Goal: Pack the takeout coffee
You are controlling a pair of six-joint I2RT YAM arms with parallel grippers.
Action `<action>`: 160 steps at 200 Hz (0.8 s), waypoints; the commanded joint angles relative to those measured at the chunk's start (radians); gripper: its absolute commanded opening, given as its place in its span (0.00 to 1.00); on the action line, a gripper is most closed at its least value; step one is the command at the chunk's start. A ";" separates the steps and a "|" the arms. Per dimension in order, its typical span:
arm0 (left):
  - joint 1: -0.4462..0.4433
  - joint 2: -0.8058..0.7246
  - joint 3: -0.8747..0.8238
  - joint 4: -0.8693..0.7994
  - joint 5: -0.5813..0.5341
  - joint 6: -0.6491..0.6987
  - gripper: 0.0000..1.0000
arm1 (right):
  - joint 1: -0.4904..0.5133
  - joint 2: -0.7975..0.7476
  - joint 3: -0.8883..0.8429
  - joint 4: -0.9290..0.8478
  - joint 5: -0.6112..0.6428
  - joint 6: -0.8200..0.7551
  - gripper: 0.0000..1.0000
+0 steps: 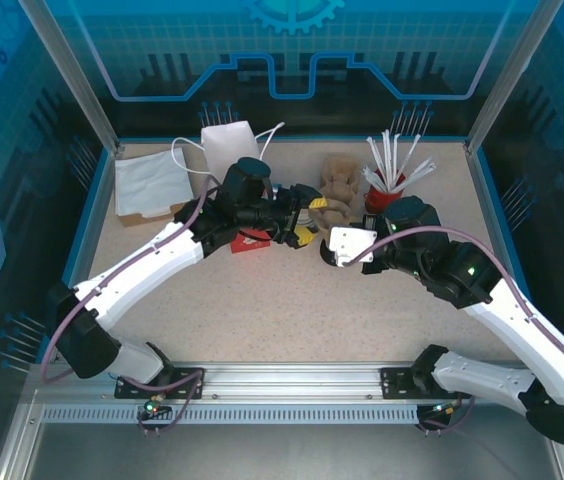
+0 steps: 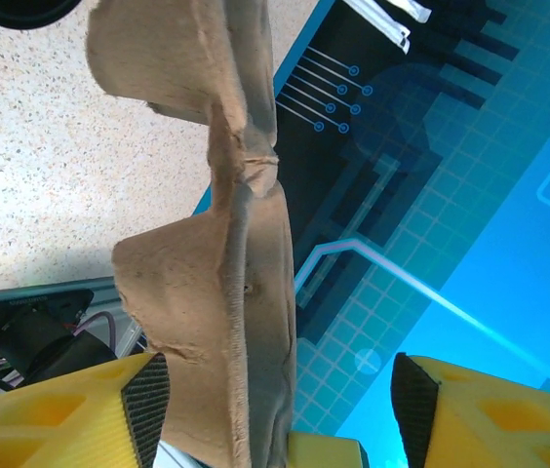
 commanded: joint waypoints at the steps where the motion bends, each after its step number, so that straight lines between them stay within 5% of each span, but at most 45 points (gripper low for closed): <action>1: -0.015 0.014 0.033 0.032 0.013 -0.017 0.57 | 0.019 -0.021 -0.010 0.024 0.025 0.025 0.00; 114: -0.017 0.007 0.059 0.032 0.012 0.073 0.10 | 0.025 -0.042 -0.009 -0.020 0.007 0.084 0.00; 160: -0.018 -0.008 0.178 -0.123 -0.031 0.385 0.05 | 0.025 -0.151 -0.004 -0.046 -0.069 0.128 0.57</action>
